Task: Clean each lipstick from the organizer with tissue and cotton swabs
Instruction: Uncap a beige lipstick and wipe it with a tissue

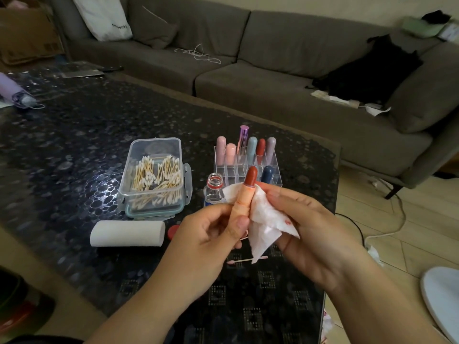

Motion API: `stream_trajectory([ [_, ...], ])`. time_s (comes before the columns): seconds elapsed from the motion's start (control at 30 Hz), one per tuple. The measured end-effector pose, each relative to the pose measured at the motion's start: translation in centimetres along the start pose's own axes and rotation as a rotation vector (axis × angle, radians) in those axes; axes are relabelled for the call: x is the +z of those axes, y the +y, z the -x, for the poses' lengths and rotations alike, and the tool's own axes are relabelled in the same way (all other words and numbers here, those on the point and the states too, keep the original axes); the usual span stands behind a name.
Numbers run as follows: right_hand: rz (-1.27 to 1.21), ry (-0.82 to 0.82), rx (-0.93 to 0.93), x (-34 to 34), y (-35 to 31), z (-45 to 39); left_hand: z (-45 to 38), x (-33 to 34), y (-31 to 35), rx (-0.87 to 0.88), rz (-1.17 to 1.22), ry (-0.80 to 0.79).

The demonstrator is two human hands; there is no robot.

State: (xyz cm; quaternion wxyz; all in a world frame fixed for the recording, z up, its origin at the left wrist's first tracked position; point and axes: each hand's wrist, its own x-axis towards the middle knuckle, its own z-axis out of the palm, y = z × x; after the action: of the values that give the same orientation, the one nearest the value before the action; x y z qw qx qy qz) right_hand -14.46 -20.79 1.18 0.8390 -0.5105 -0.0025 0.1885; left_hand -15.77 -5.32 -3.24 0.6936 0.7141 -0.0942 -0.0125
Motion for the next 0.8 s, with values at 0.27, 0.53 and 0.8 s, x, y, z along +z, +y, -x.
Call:
stream_trajectory([
  [0.27,0.076,-0.051,-0.005,-0.19,0.37,-0.08,0.13,-0.16,-0.30,0.018,-0.032,-0.059],
  [0.53,-0.042,-0.101,0.007,-0.51,-0.06,0.13,0.06,-0.25,-0.16,0.015,-0.006,-0.055],
  [0.8,0.035,-0.093,-0.017,-0.18,0.12,0.22,0.18,-0.15,0.15,0.025,-0.027,-0.075],
])
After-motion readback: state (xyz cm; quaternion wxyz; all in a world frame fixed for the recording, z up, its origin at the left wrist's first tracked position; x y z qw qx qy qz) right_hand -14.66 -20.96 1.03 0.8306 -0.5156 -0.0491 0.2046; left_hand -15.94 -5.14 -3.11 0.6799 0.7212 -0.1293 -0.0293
